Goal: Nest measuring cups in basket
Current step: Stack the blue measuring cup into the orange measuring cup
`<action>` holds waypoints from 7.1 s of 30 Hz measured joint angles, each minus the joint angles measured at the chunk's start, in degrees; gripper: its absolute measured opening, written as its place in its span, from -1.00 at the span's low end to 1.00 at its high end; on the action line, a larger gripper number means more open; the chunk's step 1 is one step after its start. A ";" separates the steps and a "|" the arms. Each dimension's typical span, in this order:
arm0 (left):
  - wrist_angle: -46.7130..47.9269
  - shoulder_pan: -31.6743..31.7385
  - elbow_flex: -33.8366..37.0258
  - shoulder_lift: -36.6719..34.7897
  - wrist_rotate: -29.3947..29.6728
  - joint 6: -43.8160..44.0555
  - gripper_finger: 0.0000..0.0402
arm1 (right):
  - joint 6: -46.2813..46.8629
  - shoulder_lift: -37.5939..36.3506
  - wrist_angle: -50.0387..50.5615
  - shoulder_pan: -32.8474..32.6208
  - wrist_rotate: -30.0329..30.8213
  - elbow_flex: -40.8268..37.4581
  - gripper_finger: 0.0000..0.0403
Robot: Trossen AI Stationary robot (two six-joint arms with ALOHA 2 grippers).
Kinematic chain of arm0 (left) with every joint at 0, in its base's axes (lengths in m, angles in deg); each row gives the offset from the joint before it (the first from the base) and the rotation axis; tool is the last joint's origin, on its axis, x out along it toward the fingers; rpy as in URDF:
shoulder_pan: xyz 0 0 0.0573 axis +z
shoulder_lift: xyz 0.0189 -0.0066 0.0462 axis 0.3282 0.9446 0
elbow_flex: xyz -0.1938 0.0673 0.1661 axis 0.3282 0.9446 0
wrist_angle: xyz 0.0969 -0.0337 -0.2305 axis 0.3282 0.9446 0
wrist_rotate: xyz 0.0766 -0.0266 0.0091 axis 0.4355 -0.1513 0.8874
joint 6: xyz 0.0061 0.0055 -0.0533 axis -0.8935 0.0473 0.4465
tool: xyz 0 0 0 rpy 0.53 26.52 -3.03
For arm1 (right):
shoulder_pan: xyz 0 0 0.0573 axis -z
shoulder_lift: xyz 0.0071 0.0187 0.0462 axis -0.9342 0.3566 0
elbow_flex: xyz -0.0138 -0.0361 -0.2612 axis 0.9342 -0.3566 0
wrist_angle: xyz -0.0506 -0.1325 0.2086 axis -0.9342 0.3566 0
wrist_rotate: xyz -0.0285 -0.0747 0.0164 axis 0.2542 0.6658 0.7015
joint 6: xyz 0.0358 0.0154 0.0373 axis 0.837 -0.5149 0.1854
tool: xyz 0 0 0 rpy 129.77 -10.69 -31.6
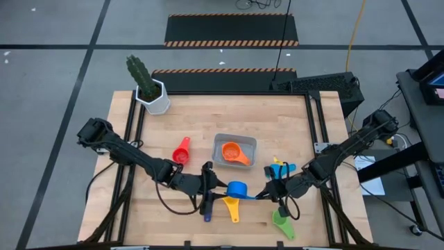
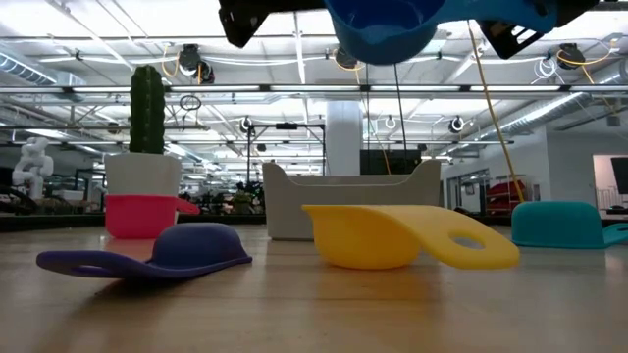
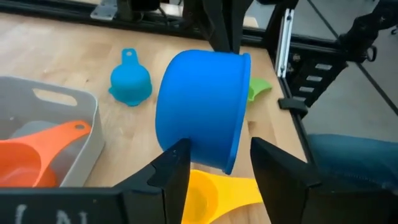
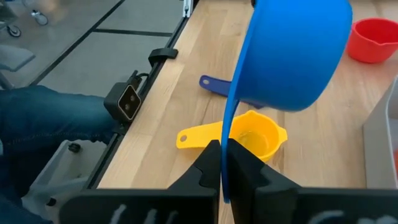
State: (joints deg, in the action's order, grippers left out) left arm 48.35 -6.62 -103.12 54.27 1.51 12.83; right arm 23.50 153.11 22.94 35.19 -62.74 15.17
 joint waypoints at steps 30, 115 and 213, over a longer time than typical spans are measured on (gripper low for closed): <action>-6.39 -0.72 -0.02 -1.62 2.03 -4.38 -0.15 | 1.20 -3.63 0.04 -2.96 4.76 0.00 -1.00; 3.44 12.46 0.00 -11.03 -16.16 30.46 -0.98 | -71.61 -4.25 0.21 -13.18 61.75 -1.73 0.56; 15.81 16.44 0.00 -13.85 -4.40 2.14 -0.16 | -82.30 4.52 -43.80 5.47 41.83 -15.69 -1.00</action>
State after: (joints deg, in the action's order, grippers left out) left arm 64.16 9.82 -103.12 40.43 -2.89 14.97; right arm -58.80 157.63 -20.86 40.67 -20.91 -0.52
